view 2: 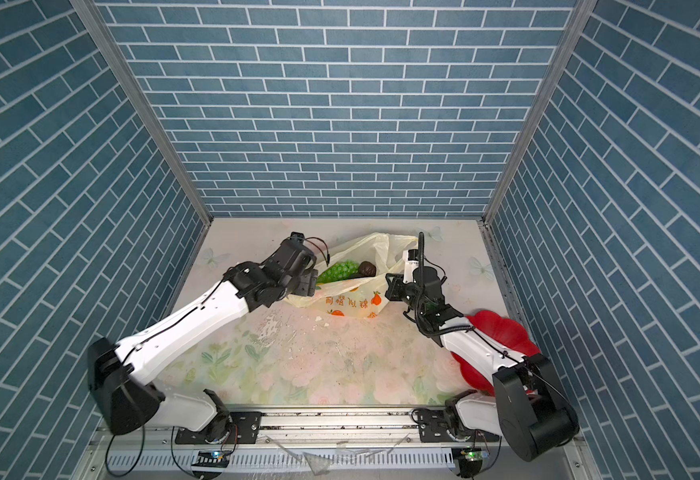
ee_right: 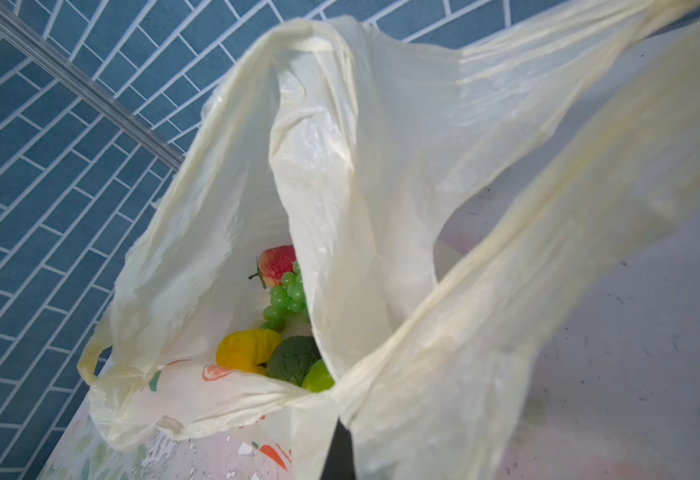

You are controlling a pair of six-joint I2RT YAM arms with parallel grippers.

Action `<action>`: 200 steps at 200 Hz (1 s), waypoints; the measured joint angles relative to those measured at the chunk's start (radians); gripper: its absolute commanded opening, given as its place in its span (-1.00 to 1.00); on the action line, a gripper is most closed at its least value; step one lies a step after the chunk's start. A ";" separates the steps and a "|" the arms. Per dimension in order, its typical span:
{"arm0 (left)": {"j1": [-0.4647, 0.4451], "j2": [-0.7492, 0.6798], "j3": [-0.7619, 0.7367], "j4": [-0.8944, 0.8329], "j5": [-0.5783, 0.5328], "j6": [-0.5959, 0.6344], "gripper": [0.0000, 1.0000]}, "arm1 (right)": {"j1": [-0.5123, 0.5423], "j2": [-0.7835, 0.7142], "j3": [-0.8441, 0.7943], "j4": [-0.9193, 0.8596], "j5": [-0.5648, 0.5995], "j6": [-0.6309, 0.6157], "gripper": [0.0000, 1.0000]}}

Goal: Take the fake fruits out of the plastic bag

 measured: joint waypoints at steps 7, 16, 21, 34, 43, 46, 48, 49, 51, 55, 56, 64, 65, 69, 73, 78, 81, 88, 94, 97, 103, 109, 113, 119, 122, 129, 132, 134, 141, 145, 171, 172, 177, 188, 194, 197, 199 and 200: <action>0.000 0.049 0.024 -0.012 -0.011 0.012 0.66 | 0.002 -0.008 0.001 -0.003 0.001 0.000 -1.00; 0.000 0.110 0.052 -0.032 -0.020 0.024 0.67 | 0.003 -0.017 0.002 -0.009 0.003 -0.001 -1.00; -0.001 0.137 0.061 -0.040 -0.025 0.032 0.69 | 0.004 -0.021 0.003 -0.010 0.004 -0.003 -1.00; -0.006 0.192 0.070 -0.050 -0.034 0.047 0.79 | 0.005 -0.027 0.004 -0.018 0.006 -0.008 -1.00; -0.011 0.213 0.070 -0.060 -0.041 0.049 0.80 | 0.005 -0.029 0.004 -0.023 0.008 -0.012 -1.00; -0.011 0.219 0.070 -0.063 -0.047 0.049 0.80 | 0.005 -0.029 0.004 -0.024 0.008 -0.014 -1.00; -0.012 0.224 0.070 -0.064 -0.051 0.052 0.80 | 0.005 -0.030 0.004 -0.026 0.008 -0.016 -1.00; -0.012 0.224 0.070 -0.064 -0.051 0.052 0.80 | 0.005 -0.030 0.004 -0.027 0.008 -0.016 -1.00; -0.013 0.228 0.070 -0.066 -0.055 0.050 0.80 | 0.005 -0.031 0.004 -0.029 0.008 -0.016 -1.00; -0.012 0.234 0.072 -0.071 -0.063 0.051 0.79 | 0.005 -0.031 0.004 -0.032 0.008 -0.018 -1.00; -0.012 0.235 0.072 -0.072 -0.064 0.051 0.78 | 0.005 -0.032 0.004 -0.033 0.008 -0.018 -1.00; -0.011 0.255 0.086 -0.090 -0.085 0.049 0.71 | 0.005 -0.033 0.004 -0.037 0.008 -0.020 -1.00; -0.011 0.255 0.086 -0.090 -0.085 0.049 0.69 | 0.005 -0.033 0.004 -0.037 0.008 -0.020 -1.00; -0.008 0.266 0.096 -0.095 -0.094 0.045 0.64 | 0.005 -0.033 0.004 -0.038 0.008 -0.023 -1.00; -0.004 0.279 0.105 -0.097 -0.104 0.041 0.58 | 0.005 -0.034 0.004 -0.038 0.008 -0.024 -1.00; 0.001 0.291 0.114 -0.097 -0.111 0.042 0.50 | 0.005 -0.034 0.004 -0.039 0.008 -0.026 -1.00; 0.007 0.299 0.120 -0.094 -0.115 0.031 0.45 | 0.005 -0.035 0.004 -0.040 0.008 -0.026 -1.00; 0.024 0.315 0.127 -0.087 -0.119 0.025 0.34 | 0.005 -0.038 0.004 -0.042 0.008 -0.027 -1.00; 0.039 0.325 0.126 -0.080 -0.117 0.019 0.25 | 0.005 -0.039 0.004 -0.042 0.008 -0.028 -1.00; 0.047 0.328 0.126 -0.078 -0.116 0.025 0.22 | 0.005 -0.039 0.004 -0.042 0.007 -0.031 -1.00; 0.066 0.334 0.125 -0.066 -0.105 0.021 0.18 | 0.005 -0.040 0.004 -0.043 0.007 -0.035 -1.00; 0.087 0.339 0.124 -0.051 -0.087 0.019 0.15 | 0.006 -0.040 0.004 -0.044 0.007 -0.040 -1.00; 0.100 0.341 0.124 -0.040 -0.070 0.020 0.13 | 0.008 -0.040 0.004 -0.045 0.006 -0.043 -1.00; 0.115 0.342 0.123 -0.025 -0.048 0.023 0.12 | 0.011 -0.040 0.004 -0.045 0.006 -0.047 -1.00; 0.122 0.342 0.123 -0.019 -0.037 0.021 0.11 | 0.011 -0.040 0.004 -0.045 0.007 -0.050 -1.00; 0.140 0.342 0.123 0.001 -0.006 0.022 0.09 | 0.012 -0.040 0.004 -0.045 0.008 -0.051 -1.00; 0.145 0.342 0.123 0.008 0.006 0.023 0.09 | 0.012 -0.040 0.004 -0.045 0.008 -0.051 -1.00; 0.148 0.342 0.123 0.011 0.013 0.024 0.10 | 0.012 -0.040 0.004 -0.045 0.010 -0.051 -1.00; 0.161 0.342 0.123 0.029 0.042 0.024 0.11 | 0.011 -0.040 0.004 -0.045 0.013 -0.052 -1.00; 0.166 0.342 0.123 0.038 0.056 0.023 0.14 | 0.011 -0.040 0.004 -0.045 0.016 -0.052 -1.00; 0.179 0.344 0.123 0.074 0.121 0.022 0.28 | 0.011 -0.040 0.002 -0.045 0.024 -0.052 -1.00; 0.179 0.344 0.123 0.075 0.123 0.020 0.28 | 0.011 -0.040 0.002 -0.045 0.024 -0.052 -1.00; 0.179 0.346 0.123 0.079 0.133 0.023 0.30 | 0.011 -0.040 0.002 -0.045 0.024 -0.052 -1.00; 0.179 0.350 0.123 0.086 0.154 0.021 0.36 | 0.011 -0.040 0.002 -0.045 0.023 -0.052 -1.00; 0.179 0.352 0.123 0.089 0.163 0.021 0.41 | 0.011 -0.040 0.002 -0.045 0.023 -0.052 -1.00; 0.178 0.352 0.123 0.091 0.167 0.022 0.44 | 0.011 -0.040 0.002 -0.045 0.023 -0.053 -1.00; 0.177 0.352 0.123 0.092 0.171 0.020 0.46 | 0.011 -0.040 0.002 -0.045 0.023 -0.053 -1.00; 0.177 0.352 0.123 0.092 0.171 0.019 0.47 | 0.011 -0.040 0.002 -0.045 0.023 -0.053 -1.00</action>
